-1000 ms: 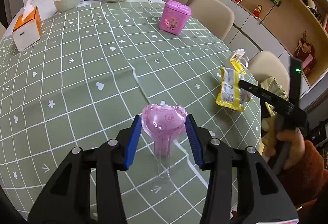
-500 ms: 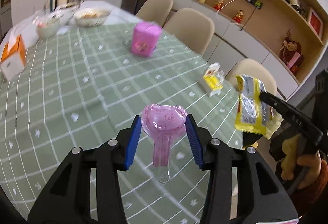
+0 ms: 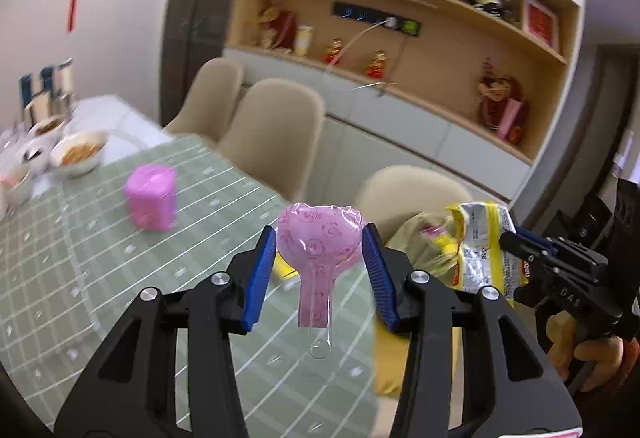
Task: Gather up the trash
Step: 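Lift both held items and carry them to the bin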
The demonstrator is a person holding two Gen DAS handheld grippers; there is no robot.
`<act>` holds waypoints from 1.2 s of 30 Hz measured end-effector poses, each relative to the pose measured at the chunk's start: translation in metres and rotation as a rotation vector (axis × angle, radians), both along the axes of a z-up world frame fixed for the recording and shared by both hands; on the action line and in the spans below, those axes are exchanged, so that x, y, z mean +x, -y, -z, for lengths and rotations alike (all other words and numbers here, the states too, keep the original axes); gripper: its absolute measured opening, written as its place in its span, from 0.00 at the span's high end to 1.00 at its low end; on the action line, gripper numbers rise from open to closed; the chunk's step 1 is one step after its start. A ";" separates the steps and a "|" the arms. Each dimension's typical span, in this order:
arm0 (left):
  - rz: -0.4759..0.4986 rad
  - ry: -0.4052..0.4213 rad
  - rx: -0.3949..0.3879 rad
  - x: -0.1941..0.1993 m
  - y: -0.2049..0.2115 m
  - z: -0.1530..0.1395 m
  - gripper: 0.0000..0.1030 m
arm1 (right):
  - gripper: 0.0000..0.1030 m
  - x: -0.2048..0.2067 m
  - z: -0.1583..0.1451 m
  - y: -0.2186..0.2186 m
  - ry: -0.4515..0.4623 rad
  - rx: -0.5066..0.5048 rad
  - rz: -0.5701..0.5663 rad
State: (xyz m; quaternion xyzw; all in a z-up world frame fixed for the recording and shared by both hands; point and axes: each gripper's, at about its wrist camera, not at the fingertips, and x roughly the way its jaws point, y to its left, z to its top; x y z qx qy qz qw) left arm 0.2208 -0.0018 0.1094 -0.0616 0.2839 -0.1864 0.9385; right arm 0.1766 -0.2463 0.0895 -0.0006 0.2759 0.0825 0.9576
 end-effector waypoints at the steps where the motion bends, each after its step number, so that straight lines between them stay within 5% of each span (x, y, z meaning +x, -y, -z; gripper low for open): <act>1: 0.012 0.008 -0.001 0.002 0.011 -0.004 0.59 | 0.85 -0.001 -0.002 0.010 0.007 0.001 0.011; 9: 0.131 0.045 0.022 0.021 0.113 -0.017 0.59 | 0.85 -0.009 -0.010 0.103 0.066 0.007 0.113; 15: 0.231 0.019 -0.046 0.048 0.179 -0.007 0.59 | 0.85 -0.011 -0.002 0.171 0.101 0.007 0.191; 21: 0.317 -0.086 -0.119 0.084 0.244 0.020 0.59 | 0.85 -0.007 0.003 0.226 0.124 0.007 0.260; 29: 0.348 -0.200 -0.049 0.133 0.329 0.072 0.59 | 0.85 0.012 0.024 0.289 0.076 0.058 0.330; 36: 0.321 -0.304 -0.044 0.168 0.345 0.111 0.59 | 0.85 0.034 0.044 0.307 0.019 0.077 0.345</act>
